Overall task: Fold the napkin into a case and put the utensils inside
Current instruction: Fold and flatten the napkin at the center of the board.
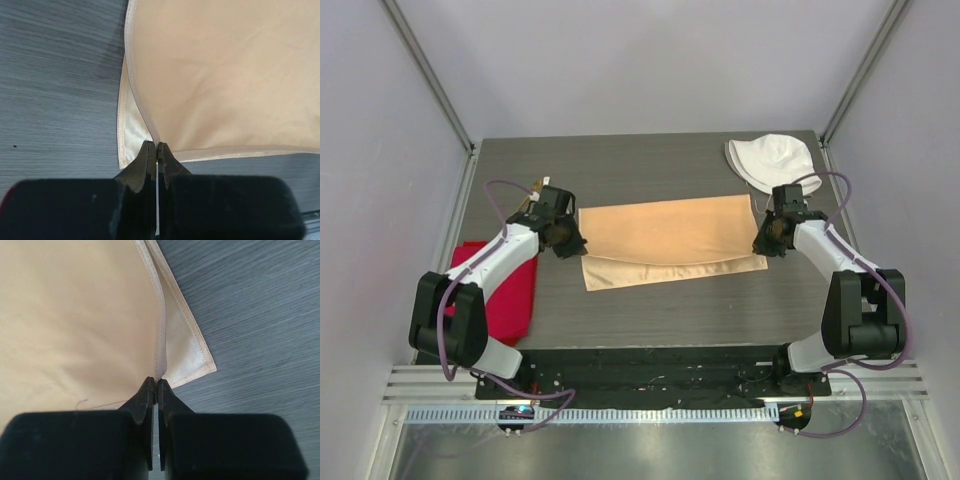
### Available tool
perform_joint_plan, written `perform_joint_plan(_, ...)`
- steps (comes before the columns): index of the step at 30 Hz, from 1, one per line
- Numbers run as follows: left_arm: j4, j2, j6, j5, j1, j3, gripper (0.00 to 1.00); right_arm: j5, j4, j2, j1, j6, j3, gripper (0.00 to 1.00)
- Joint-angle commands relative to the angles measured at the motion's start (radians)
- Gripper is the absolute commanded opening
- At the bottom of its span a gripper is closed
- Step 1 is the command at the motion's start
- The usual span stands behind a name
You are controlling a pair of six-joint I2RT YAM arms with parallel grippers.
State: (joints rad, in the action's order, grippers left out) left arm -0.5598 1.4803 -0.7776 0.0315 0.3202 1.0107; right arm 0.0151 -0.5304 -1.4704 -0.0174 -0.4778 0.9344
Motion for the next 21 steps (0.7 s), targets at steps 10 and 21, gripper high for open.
perform_joint_plan(10, 0.015, -0.026, -0.034, 0.022, 0.056, -0.075, 0.0, 0.129, 0.029, -0.004, 0.033, 0.033, -0.031, 0.01)
perform_joint_plan(21, 0.001, -0.029, -0.034, 0.008, 0.076, -0.092, 0.0, 0.126, 0.05, -0.037, 0.036, 0.015, -0.072, 0.01)
